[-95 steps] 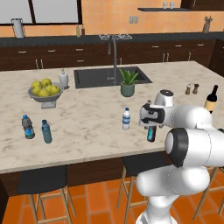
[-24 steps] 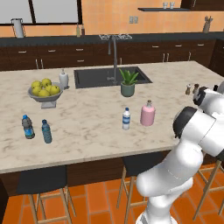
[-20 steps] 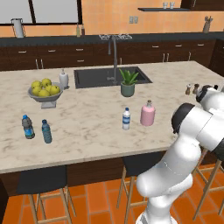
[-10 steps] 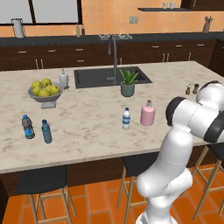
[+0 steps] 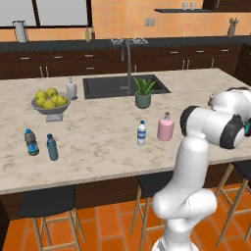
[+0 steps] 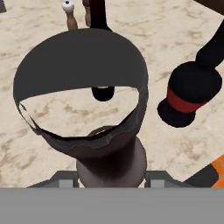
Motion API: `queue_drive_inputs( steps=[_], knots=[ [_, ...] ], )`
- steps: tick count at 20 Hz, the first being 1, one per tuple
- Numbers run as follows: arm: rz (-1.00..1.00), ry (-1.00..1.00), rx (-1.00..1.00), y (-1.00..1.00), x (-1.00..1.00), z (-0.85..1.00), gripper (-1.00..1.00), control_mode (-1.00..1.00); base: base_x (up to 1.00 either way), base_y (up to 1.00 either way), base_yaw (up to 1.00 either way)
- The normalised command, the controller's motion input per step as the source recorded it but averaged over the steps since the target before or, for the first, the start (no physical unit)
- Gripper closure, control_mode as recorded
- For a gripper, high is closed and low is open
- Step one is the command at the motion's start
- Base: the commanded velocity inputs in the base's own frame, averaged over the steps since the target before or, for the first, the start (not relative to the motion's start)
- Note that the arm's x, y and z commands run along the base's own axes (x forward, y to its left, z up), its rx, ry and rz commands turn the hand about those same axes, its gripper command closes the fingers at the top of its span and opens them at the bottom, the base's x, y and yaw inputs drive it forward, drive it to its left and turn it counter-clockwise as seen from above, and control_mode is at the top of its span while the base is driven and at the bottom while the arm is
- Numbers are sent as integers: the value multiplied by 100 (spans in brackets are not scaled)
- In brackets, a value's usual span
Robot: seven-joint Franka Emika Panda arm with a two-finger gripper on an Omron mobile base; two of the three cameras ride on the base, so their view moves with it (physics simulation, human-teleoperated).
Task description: Move the plastic bottles in the middle to the plastics group, and the glass bottles in the middle to the glass group.
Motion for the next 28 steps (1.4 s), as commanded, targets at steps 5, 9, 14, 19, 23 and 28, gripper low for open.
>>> queue_drive_inputs(
  steps=[5,9,14,19,23,28],
  knots=[
    [0,1,0,-5,14,-38,100,-100,0,0,0],
    [0,0,0,0,21,-43,100,-100,0,0,0],
    [0,0,0,-8,16,-15,100,-100,0,0,0],
    [0,0,0,-21,21,-23,100,-100,0,0,0],
    [0,0,0,-17,18,-44,100,-100,0,0,0],
    [0,0,0,-3,3,-39,100,-100,0,0,0]
  ],
)
